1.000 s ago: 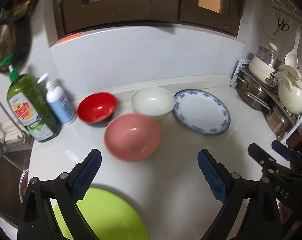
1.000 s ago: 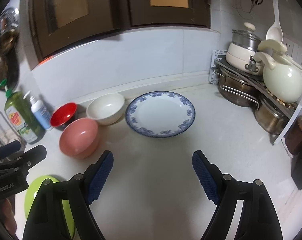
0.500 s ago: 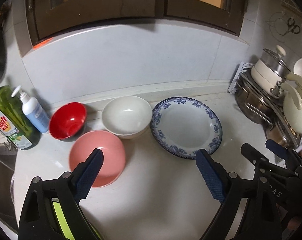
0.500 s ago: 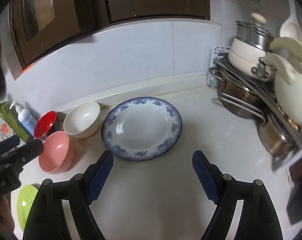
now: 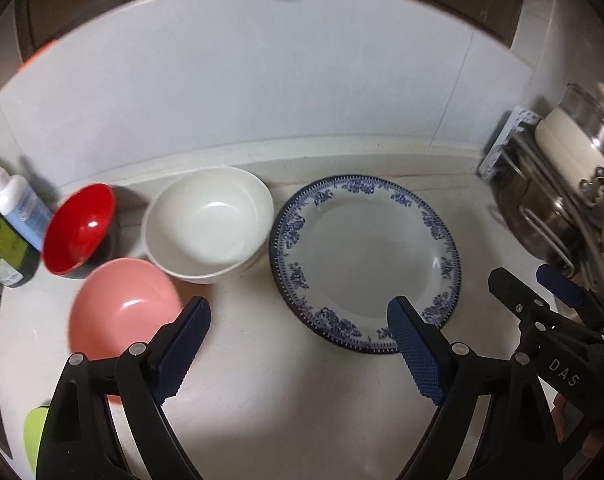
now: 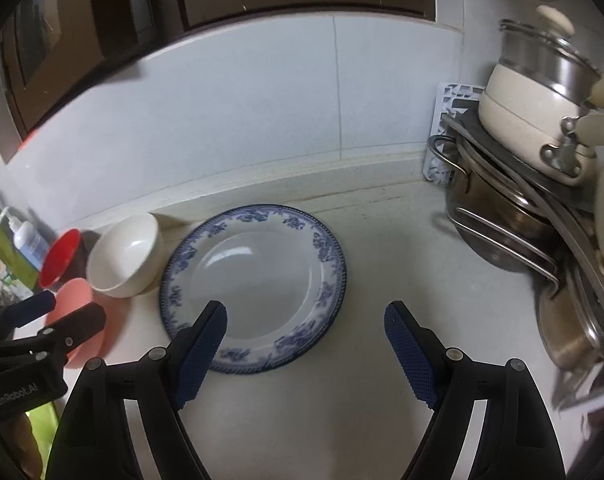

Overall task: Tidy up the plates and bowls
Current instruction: 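Move both open grippers to the rim of the blue-and-white plate, then close both grippers on the rim of the blue-and-white plate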

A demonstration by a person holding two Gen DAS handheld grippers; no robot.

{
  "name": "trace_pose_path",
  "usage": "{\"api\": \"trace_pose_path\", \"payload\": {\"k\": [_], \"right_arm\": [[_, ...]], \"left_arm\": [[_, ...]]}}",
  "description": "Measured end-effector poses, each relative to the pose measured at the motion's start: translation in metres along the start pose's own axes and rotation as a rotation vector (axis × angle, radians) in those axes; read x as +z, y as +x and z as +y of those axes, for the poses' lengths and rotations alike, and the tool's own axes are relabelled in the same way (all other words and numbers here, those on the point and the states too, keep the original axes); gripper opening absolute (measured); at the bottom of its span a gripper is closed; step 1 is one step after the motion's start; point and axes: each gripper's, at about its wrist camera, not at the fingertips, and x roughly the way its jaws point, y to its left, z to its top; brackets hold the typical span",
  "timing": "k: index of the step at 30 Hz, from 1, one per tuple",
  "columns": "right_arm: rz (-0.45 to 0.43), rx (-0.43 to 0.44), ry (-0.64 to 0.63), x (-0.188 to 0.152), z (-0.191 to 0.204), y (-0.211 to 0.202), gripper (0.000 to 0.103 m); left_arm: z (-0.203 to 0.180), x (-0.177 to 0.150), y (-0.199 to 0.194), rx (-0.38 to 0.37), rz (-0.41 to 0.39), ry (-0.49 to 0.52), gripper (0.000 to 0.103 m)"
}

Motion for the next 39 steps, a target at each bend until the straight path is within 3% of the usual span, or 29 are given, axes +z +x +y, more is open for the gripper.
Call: {"api": "trace_pose_path", "payload": {"k": [11,16,24,31,39], "right_arm": [[0.051,0.041,0.002,0.007,-0.031,0.067,0.082],[0.073,0.054,-0.008,0.009,-0.037,0.091,0.081],[0.099,0.068,-0.041,0.014,-0.037,0.119,0.08],[0.128,0.092,-0.025,0.019,-0.039,0.14,0.07],[0.113,0.049,-0.07,0.024,-0.035,0.148,0.069]], "left_arm": [[-0.022,-0.005,0.064,0.078,0.032,-0.021,0.081],[-0.019,-0.002,0.083,0.071,0.045,-0.071,0.079],[-0.018,0.0,0.098,0.085,0.044,-0.103,0.071],[-0.011,0.004,0.106,0.121,0.059,-0.113,0.069],[0.0,0.008,0.116,0.123,0.08,-0.145,0.064]]}}
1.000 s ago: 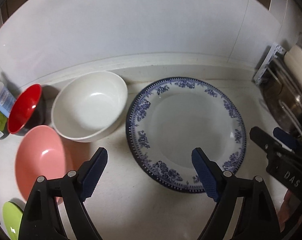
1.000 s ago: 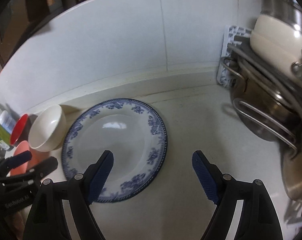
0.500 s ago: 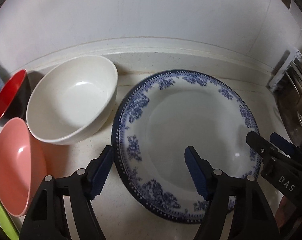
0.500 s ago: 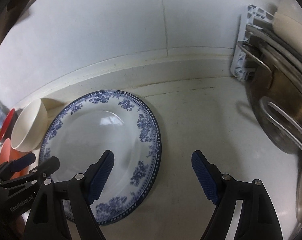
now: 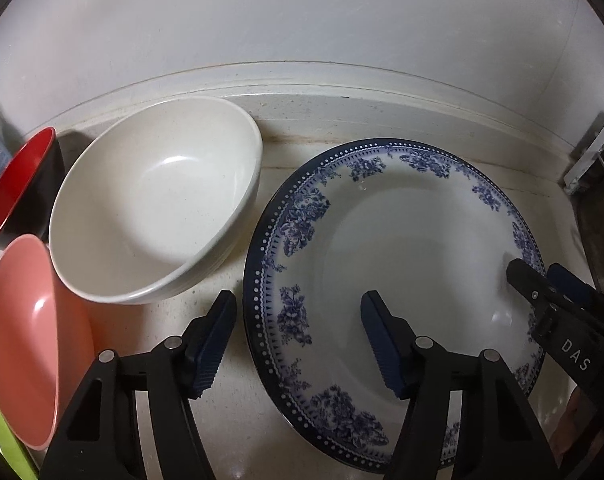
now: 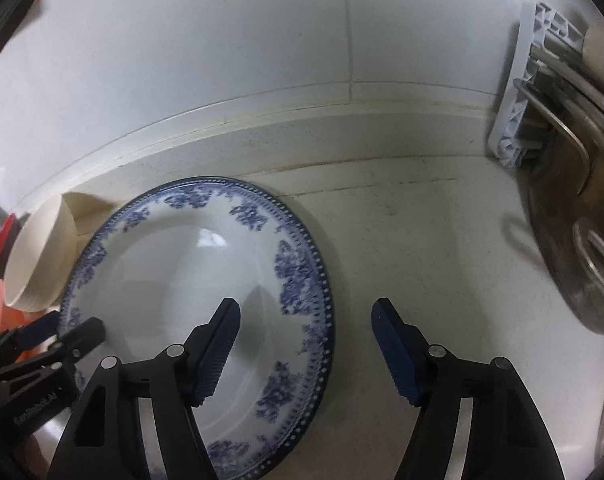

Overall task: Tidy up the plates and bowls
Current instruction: 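Close both grippers on the rim of the blue-and-white plate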

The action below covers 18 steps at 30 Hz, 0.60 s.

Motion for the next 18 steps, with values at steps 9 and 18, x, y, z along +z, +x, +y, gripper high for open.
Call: {"api": "trace_pose_path", "payload": {"k": [9,18], "right_arm": [[-0.006,0.002,-0.03,0.008,-0.001,0.005,0.052],[0.009,0.03,-0.059,0.012,0.006,0.003,0.035]], "left_arm": [[-0.004,0.004,0.002,-0.007,-0.009,0.009,0.061],[-0.001,0.007,0.001,0.007,-0.019,0.004,0.045]]}}
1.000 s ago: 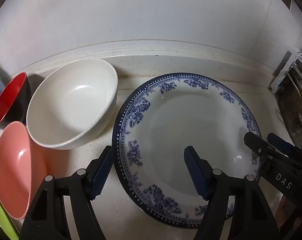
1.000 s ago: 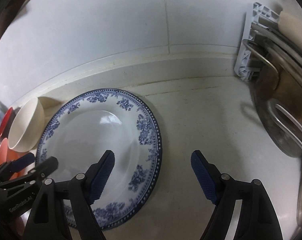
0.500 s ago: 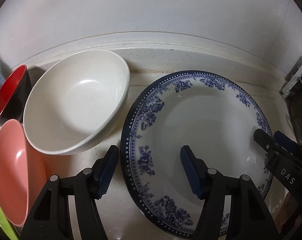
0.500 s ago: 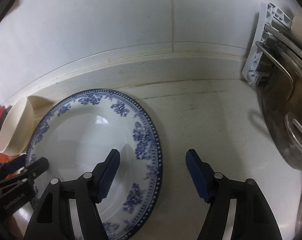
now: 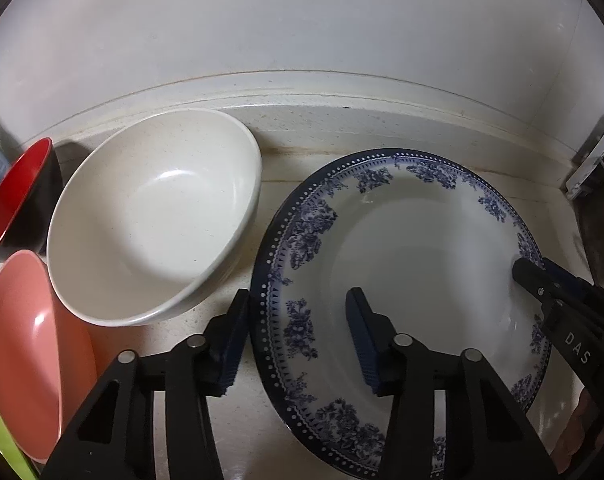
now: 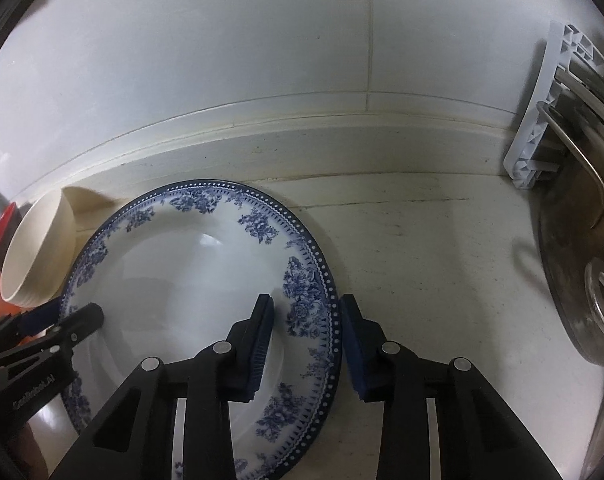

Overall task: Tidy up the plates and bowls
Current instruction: 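Close both grippers on the rim of the blue-and-white plate, then carry the blue-and-white plate with both grippers over the green plate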

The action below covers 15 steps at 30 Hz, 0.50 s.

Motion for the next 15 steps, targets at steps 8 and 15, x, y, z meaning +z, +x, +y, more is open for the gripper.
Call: {"api": "trace_pose_path", "payload": {"k": [8,15], "right_arm": [[-0.019,-0.037,0.002,-0.01,0.005,-0.012,0.034],[-0.052,-0.068,0.039,-0.018,0.02,-0.036,0.035]], "left_arm": [[-0.004,-0.006,-0.01,-0.012,-0.022,0.036,0.04],[0.01,-0.009,-0.03,-0.043,-0.052,0.049,0.04]]}}
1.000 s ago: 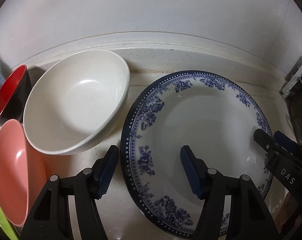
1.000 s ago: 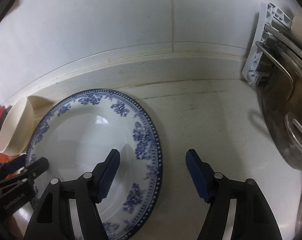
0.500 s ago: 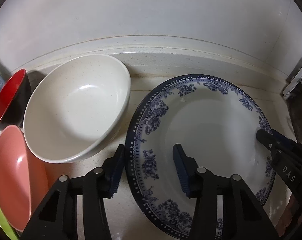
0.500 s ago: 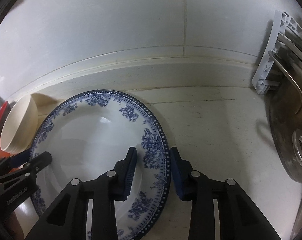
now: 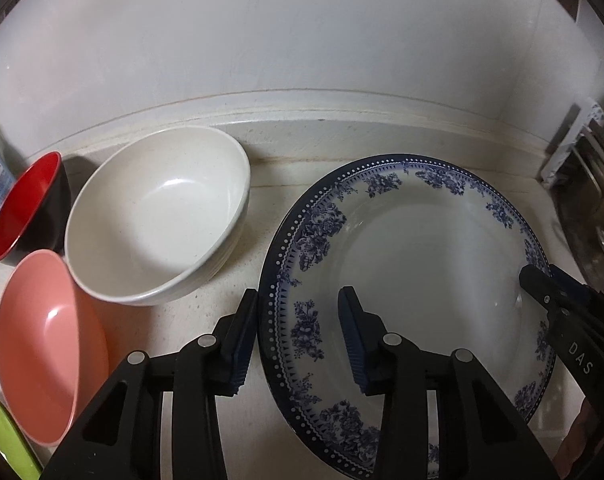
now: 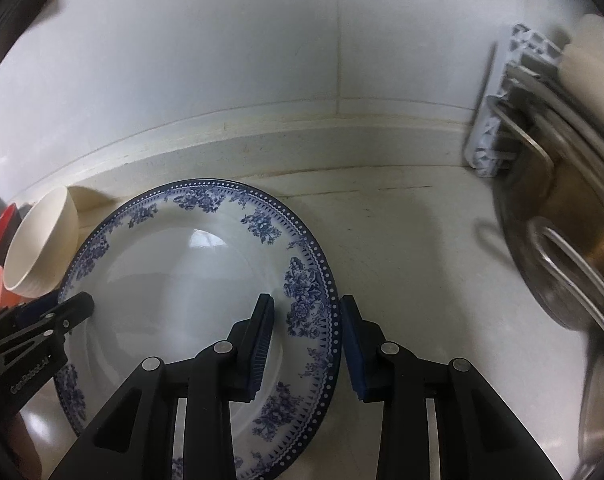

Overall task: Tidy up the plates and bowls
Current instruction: 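Carry the blue-and-white plate with both grippers over the green plate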

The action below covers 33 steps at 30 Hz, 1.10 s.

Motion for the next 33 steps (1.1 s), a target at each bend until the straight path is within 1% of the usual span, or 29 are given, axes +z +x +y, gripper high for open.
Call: {"api": "trace_pose_path", "payload": {"k": [5,6,9,10,15,19,25,29,33], "right_arm": [[-0.016,-0.02,0.017,-0.007,0.01,-0.025,0.035],[-0.015,-0.022,0.018,-0.003,0.014,-0.026,0.035],[-0.016,-0.025,0.035,-0.009,0.013,-0.036,0.035],[-0.02,-0.03,0.038,-0.012,0.007,-0.047,0.035],[-0.039,-0.031,0.06,-0.016,0.02,-0.066,0.035],[-0.059,-0.028,0.078,-0.028,0.027,-0.089,0.035],[-0.075,-0.029,0.093,-0.041,0.048,-0.123,0.035],[-0.079,-0.031,0.07,-0.053,0.065,-0.138,0.035],[-0.095,-0.05,0.048,-0.061,0.085,-0.153,0.035]], "left_arm": [[0.01,0.002,-0.015,-0.016,-0.009,0.009,0.04],[0.012,0.001,-0.018,-0.018,-0.011,0.012,0.04],[0.018,-0.002,-0.03,-0.028,-0.014,0.015,0.04],[0.021,-0.003,-0.035,-0.029,-0.017,0.017,0.04],[0.031,-0.016,-0.063,-0.015,-0.057,0.031,0.04],[0.039,-0.024,-0.084,-0.011,-0.079,0.028,0.04],[0.06,-0.039,-0.11,-0.007,-0.107,0.024,0.04],[0.078,-0.048,-0.124,-0.008,-0.115,0.011,0.04],[0.1,-0.058,-0.136,-0.009,-0.12,-0.012,0.04]]}}
